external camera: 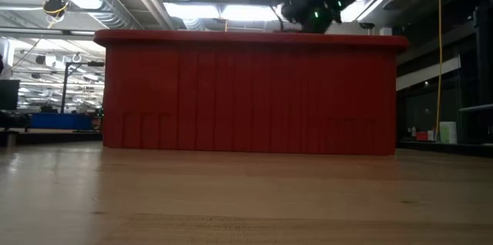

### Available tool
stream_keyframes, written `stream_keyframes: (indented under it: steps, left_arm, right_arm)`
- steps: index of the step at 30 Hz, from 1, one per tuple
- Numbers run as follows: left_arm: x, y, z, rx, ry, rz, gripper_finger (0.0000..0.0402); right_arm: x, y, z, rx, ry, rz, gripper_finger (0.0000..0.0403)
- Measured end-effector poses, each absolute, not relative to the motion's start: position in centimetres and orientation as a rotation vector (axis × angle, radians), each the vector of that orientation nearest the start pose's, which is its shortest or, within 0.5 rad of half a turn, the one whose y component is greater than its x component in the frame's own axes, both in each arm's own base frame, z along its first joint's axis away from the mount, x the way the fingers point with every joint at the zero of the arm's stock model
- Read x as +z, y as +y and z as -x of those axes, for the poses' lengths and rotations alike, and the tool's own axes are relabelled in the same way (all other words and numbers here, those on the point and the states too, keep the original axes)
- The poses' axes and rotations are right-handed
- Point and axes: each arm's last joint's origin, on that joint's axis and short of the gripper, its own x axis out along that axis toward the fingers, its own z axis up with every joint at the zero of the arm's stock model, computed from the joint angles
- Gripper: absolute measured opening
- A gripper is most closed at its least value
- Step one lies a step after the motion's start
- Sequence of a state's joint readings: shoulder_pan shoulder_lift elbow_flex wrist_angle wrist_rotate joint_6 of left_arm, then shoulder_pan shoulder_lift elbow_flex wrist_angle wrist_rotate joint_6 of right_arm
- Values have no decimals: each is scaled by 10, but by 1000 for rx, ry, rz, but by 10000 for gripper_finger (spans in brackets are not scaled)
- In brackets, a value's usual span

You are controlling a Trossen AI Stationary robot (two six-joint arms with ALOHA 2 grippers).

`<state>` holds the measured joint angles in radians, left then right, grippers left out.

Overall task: Pick and place slides into bin
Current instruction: Return to Home Position

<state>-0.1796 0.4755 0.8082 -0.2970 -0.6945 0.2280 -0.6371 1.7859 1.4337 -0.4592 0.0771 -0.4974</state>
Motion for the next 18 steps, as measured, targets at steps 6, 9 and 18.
stream_keyframes:
  steps: [6, 9, 18]
  left_arm:
    - [364, 2, -89, 485, 29, -211, 3]
    - [361, 1, -90, 452, 51, -218, 2]
    - [354, 1, -90, 438, 101, -177, 2]
  right_arm:
    - [316, -212, -334, -407, 900, 245, 157]
    - [341, -200, -341, -416, 847, 217, 157]
    - [386, -165, -355, -434, 685, 64, 157]
